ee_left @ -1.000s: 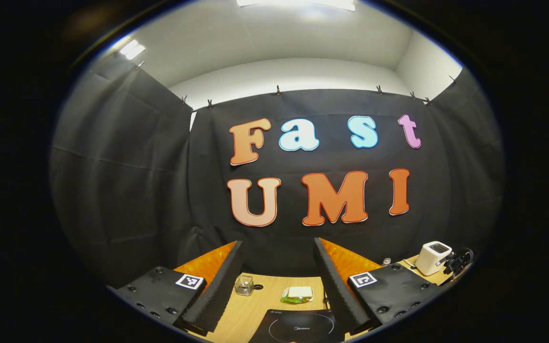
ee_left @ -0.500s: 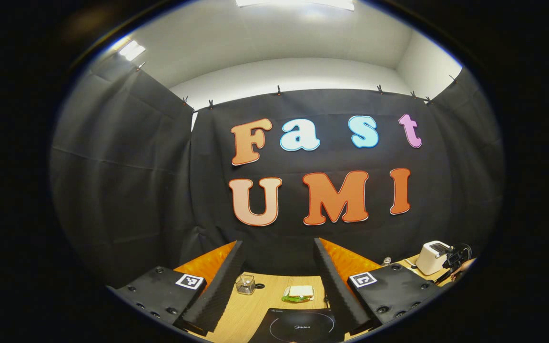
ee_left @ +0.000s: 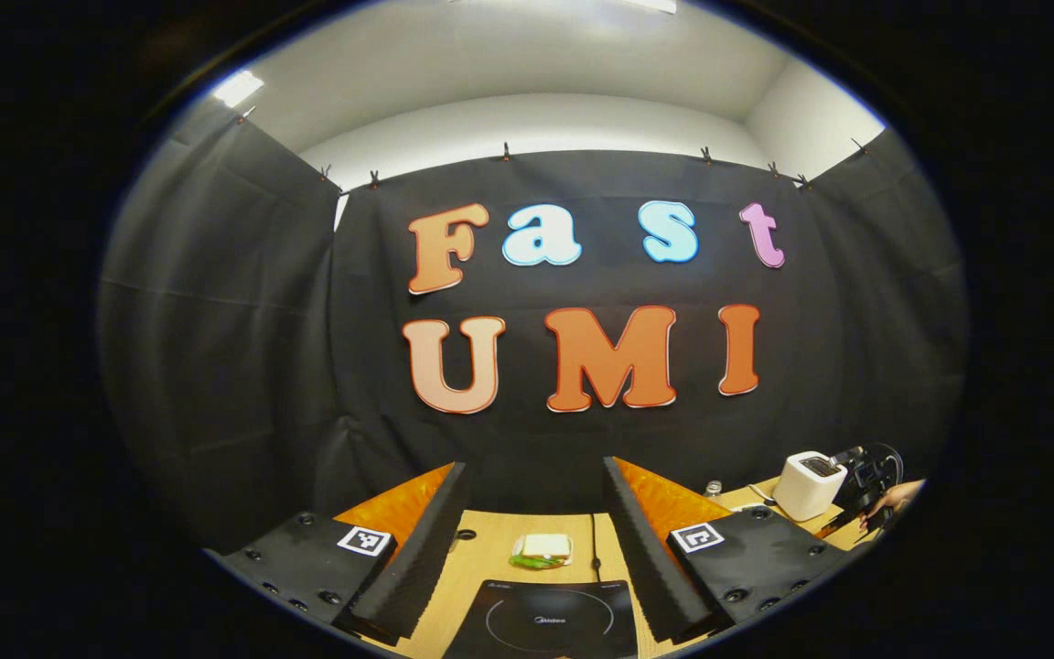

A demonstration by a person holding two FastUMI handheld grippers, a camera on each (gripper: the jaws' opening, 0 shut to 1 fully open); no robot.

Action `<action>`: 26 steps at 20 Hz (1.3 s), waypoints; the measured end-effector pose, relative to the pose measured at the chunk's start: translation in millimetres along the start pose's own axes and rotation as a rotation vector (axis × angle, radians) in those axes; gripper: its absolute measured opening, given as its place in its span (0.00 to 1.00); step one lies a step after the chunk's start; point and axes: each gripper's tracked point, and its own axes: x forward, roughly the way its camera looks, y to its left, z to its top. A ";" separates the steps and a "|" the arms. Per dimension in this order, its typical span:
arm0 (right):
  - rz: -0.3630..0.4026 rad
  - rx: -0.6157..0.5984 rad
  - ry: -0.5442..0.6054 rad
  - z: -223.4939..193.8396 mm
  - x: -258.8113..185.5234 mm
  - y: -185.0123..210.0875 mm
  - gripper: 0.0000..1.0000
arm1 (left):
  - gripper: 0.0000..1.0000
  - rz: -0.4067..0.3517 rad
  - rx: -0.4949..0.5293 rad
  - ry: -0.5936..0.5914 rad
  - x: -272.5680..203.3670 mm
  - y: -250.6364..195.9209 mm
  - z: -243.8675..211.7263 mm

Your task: First push the handle of the pot to place it horizontally, then grasp the pot with both hands and set it on the induction cooktop.

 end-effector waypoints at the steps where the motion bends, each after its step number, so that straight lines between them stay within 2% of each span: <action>1: 0.015 -0.007 -0.019 3.3 -8.3 3.7 0.14 | 0.95 -0.024 -0.006 0.028 3.8 -11.8 -10.9; 3: 0.033 -0.013 -0.042 9.8 -19.7 9.5 0.35 | 0.93 -0.079 -0.021 0.085 13.3 -37.7 -29.2; 4: 0.047 -0.013 -0.046 10.9 -21.9 14.8 0.53 | 0.93 -0.109 -0.029 0.115 17.7 -51.4 -38.7; 5: 0.063 -0.009 -0.047 12.1 -22.6 19.5 0.55 | 0.93 -0.145 -0.033 0.157 21.5 -67.4 -49.9; 6: 0.078 -0.004 -0.042 10.6 -21.5 23.8 0.67 | 0.99 -0.174 -0.037 0.199 26.2 -81.6 -61.1; 8: 0.088 -0.013 -0.031 8.3 -23.0 27.7 0.80 | 0.92 -0.218 -0.046 0.275 35.0 -104.9 -80.6; 10: 0.089 -0.018 -0.018 7.2 -18.9 32.1 0.86 | 0.99 -0.242 -0.052 0.334 44.1 -121.7 -96.4; 12: 0.086 -0.022 -0.013 7.4 -13.7 33.1 0.89 | 0.93 -0.264 -0.046 0.376 54.4 -139.6 -116.1; 17: 0.046 -0.034 -0.004 9.4 -3.0 23.1 0.89 | 0.99 -0.326 -0.033 0.549 69.6 -186.0 -193.2; 19: 0.029 -0.036 0.002 10.3 1.9 18.5 0.89 | 0.92 -0.346 -0.042 0.636 76.4 -201.1 -224.9; 20: 0.028 -0.036 0.010 9.5 5.1 18.6 0.89 | 0.96 -0.352 -0.046 0.679 78.0 -206.4 -238.8; 24: 0.030 -0.040 0.024 9.7 15.3 16.4 0.89 | 0.94 -0.359 -0.056 0.814 89.6 -227.6 -292.1; 26: 0.017 -0.044 0.032 8.3 22.9 11.9 0.89 | 1.00 -0.360 -0.048 0.868 93.5 -233.9 -312.8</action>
